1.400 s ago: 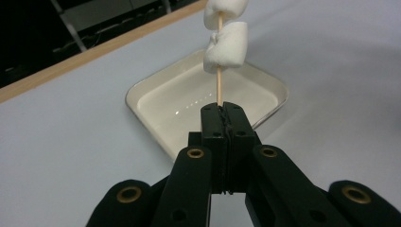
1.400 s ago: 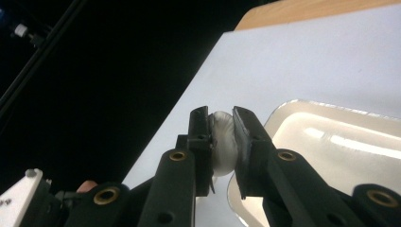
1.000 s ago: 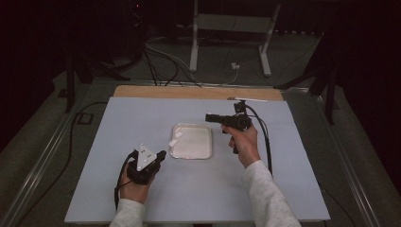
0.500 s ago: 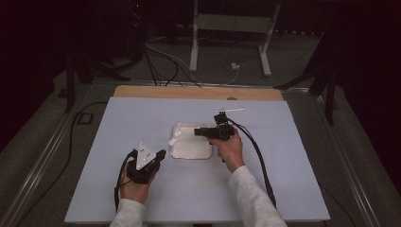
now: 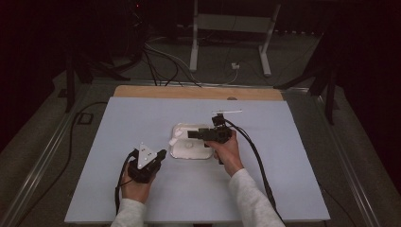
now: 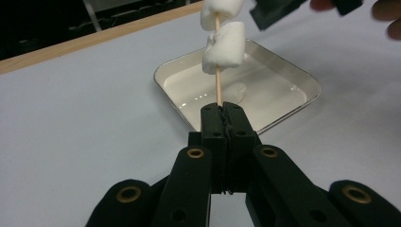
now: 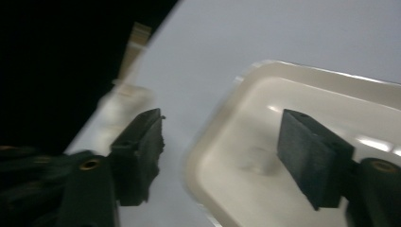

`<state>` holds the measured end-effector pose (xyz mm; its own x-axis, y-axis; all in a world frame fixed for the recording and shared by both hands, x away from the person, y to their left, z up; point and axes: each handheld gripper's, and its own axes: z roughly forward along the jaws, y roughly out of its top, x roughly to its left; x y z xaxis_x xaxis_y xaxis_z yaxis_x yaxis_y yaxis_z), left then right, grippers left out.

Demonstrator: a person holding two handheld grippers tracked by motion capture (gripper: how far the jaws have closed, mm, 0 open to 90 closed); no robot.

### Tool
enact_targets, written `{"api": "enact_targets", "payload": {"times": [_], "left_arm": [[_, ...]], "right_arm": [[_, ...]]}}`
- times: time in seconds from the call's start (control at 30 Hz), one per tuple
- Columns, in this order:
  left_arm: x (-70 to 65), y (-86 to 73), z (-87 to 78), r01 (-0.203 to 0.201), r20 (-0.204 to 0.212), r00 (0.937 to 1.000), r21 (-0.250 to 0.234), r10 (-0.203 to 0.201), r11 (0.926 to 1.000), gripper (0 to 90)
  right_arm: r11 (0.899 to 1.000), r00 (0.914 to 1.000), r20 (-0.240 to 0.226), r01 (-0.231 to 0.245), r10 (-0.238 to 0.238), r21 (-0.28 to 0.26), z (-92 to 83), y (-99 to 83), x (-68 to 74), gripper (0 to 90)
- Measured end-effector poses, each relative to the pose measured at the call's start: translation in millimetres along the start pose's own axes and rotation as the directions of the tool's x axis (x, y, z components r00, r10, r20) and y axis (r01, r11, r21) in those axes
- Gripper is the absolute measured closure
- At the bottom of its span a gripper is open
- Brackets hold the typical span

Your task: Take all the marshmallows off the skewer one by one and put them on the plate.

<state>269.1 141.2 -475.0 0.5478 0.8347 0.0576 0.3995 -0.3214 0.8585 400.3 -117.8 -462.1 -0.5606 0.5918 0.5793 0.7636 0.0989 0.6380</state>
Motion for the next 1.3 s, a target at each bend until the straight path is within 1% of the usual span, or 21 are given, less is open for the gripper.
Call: {"api": "enact_targets", "payload": {"times": [0.1, 0.17, 0.23, 0.33, 0.37, 0.4, 0.47, 0.5, 0.53, 0.57, 0.6, 0.63, 0.67, 0.77, 0.93, 1.0, 1.03, 1.17, 1.3], "left_arm": [[-2.0, 0.5, 1.7, 0.0, -0.002, 1.0, 0.003, 0.0, 1.0, 90.0], [-3.2, 0.9, 2.7, -0.002, 0.0, 1.0, -0.001, 0.002, 1.0, 90.0], [-4.5, 1.3, 3.2, -0.004, 0.0, 1.0, -0.003, 0.004, 1.0, 90.0], [-7.3, 2.8, 3.9, -0.005, 0.005, 1.0, -0.012, 0.005, 0.9999, 90.0], [-7.3, 2.8, 3.9, -0.005, 0.005, 1.0, -0.012, 0.005, 0.9999, 90.0], [-8.9, 3.6, 4.3, -0.01, 0.006, 0.9999, -0.014, 0.01, 0.9999, 90.0], [-10.4, 4.3, 4.5, -0.015, 0.007, 0.9999, -0.017, 0.016, 0.9997, 90.0], [-10.4, 4.3, 4.5, -0.015, 0.007, 0.9999, -0.017, 0.016, 0.9997, 90.0], [-11.1, 4.6, 4.5, -0.015, 0.009, 0.9998, -0.02, 0.015, 0.9997, 90.0], [-11.9, 4.9, 4.3, -0.015, 0.007, 0.9999, -0.023, 0.015, 0.9996, 90.0], [-12.4, 5.2, 4.1, -0.014, 0.008, 0.9999, -0.028, 0.014, 0.9995, 90.0], [-12.5, 5.5, 3.8, -0.015, 0.008, 0.9999, -0.03, 0.015, 0.9994, 90.0], [-12.8, 5.6, 3.8, -0.016, 0.004, 0.9999, -0.03, 0.016, 0.9994, 90.0], [-12.1, 4.8, 4.1, -0.011, 0.004, 0.9999, -0.03, 0.011, 0.9995, 90.0], [-13.5, 4.8, 4.5, -0.012, 0.004, 0.9999, -0.035, 0.012, 0.9993, 90.0], [-14.5, 4.9, 4.6, -0.021, -0.004, 0.9998, -0.036, 0.021, 0.9991, 90.0], [-14.8, 5.0, 4.4, -0.025, -0.007, 0.9997, -0.036, 0.025, 0.999, 90.0], [-15.3, 5.5, 3.4, -0.033, -0.016, 0.9993, -0.035, 0.033, 0.9988, 90.0], [-13.8, 5.3, 2.8, -0.034, -0.016, 0.9993, -0.035, 0.034, 0.9988, 90.0]], "right_arm": [[1.0, 0.9977, -0.067, -0.003, 0.002, -0.017, -3.2, 1.5, 7.9, 28.4], [1.0, 0.995, -0.099, -0.012, 0.009, -0.022, -3.2, 1.9, 11.9, 29.2], [1.0, 0.9928, -0.119, -0.021, 0.019, -0.017, -1.5, 1.6, 14.7, 31.9], [1.0, 0.9896, -0.141, -0.027, 0.026, -0.006, 3.0, 0.2, 17.5, 39.2], [1.0, 0.9896, -0.141, -0.027, 0.026, -0.006, 3.0, 0.2, 17.5, 39.2], [1.0, 0.9889, -0.146, -0.027, 0.027, 0.002, 6.8, -0.9, 19.9, 43.8], [0.999, 0.9863, -0.16, -0.039, 0.039, 0.005, 10.4, -1.8, 22.1, 48.0], [0.999, 0.9863, -0.16, -0.039, 0.039, 0.005, 10.4, -1.8, 22.1, 48.0], [0.999, 0.9854, -0.163, -0.046, 0.047, 0.01, 14.1, -2.4, 23.9, 53.1], [0.999, 0.9854, -0.163, -0.046, 0.047, 0.01, 14.1, -2.4, 23.9, 53.1], [0.998, 0.9849, -0.164, -0.051, 0.054, 0.022, 17.4, -3.4, 25.8, 59.0], [0.999, 0.9852, -0.164, -0.048, 0.05, 0.021, 18.8, -4.1, 26.4, 62.2], [0.998, 0.9835, -0.172, -0.054, 0.057, 0.019, 19.6, -4.7, 26.8, 65.5], [0.998, 0.9801, -0.189, -0.061, 0.062, 0.014, 20.1, -5.2, 27.8, 71.4], [0.998, 0.98, -0.19, -0.061, 0.06, 0.0, 18.4, -4.9, 29.3, 74.4], [0.998, 0.981, -0.184, -0.066, 0.061, -0.018, 17.3, -5.1, 30.4, 75.4], [0.998, 0.981, -0.184, -0.066, 0.061, -0.018, 17.3, -5.1, 30.4, 75.4], [0.995, 0.9809, -0.178, -0.089, 0.079, -0.048, 14.6, -4.0, 30.4, 77.1], [0.994, 0.982, -0.17, -0.093, 0.082, -0.062, 12.4, -2.7, 28.8, 77.5]]}}
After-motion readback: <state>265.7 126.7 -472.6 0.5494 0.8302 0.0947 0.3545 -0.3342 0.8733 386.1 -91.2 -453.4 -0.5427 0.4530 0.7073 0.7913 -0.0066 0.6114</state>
